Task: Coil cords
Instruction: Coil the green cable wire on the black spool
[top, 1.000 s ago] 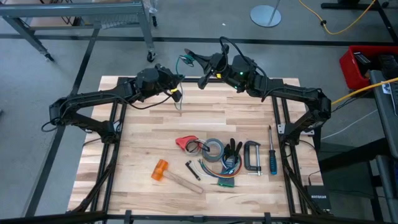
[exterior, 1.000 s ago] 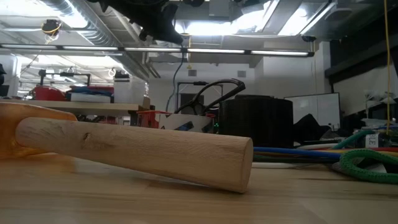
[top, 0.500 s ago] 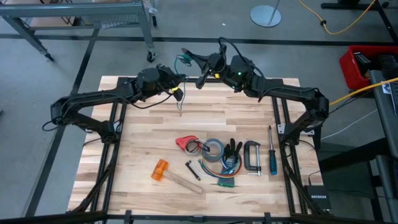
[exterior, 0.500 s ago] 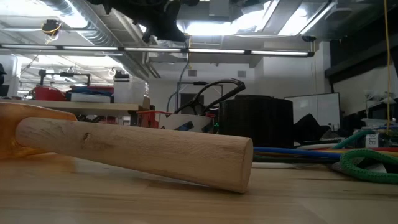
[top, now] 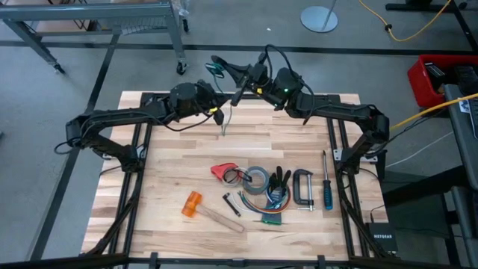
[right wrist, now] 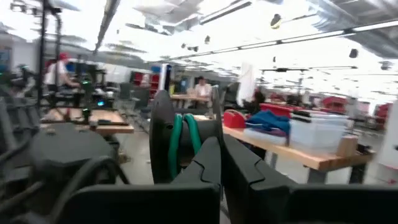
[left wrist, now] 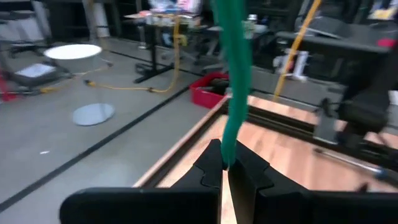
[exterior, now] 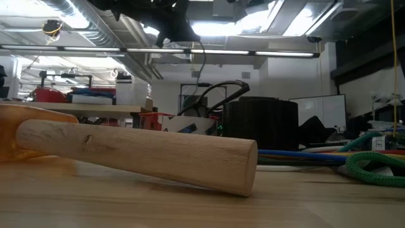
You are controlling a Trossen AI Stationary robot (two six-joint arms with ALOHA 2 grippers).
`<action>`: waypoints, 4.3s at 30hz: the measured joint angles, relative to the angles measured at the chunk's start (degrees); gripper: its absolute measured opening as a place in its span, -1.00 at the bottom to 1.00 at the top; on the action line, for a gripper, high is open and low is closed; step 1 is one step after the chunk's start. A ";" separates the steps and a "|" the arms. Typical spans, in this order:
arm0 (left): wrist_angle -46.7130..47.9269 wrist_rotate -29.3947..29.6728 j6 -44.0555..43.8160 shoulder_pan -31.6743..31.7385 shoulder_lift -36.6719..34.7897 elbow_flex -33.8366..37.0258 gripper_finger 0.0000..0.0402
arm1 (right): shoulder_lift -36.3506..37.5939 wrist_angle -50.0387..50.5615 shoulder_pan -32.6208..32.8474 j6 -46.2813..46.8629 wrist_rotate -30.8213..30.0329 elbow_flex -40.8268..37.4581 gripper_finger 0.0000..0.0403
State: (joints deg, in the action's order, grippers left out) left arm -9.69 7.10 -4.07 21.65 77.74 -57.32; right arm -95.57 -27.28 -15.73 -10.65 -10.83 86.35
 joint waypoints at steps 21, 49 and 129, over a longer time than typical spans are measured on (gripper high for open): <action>10.89 -10.92 -7.85 0.40 0.15 0.10 -1.00 | -4.17 14.48 0.00 -9.38 -7.68 0.04 -1.00; 10.83 -15.09 -4.37 1.23 0.13 0.00 -1.00 | -5.07 14.90 -0.04 -1.62 0.01 0.09 -1.00; -19.27 16.74 5.26 0.61 10.66 0.07 -0.53 | 8.57 31.21 -3.41 5.70 -15.05 0.05 -1.00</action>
State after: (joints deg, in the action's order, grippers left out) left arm -28.95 23.83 1.19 22.26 88.40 -57.25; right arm -87.00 3.92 -19.14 -4.95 -25.88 86.39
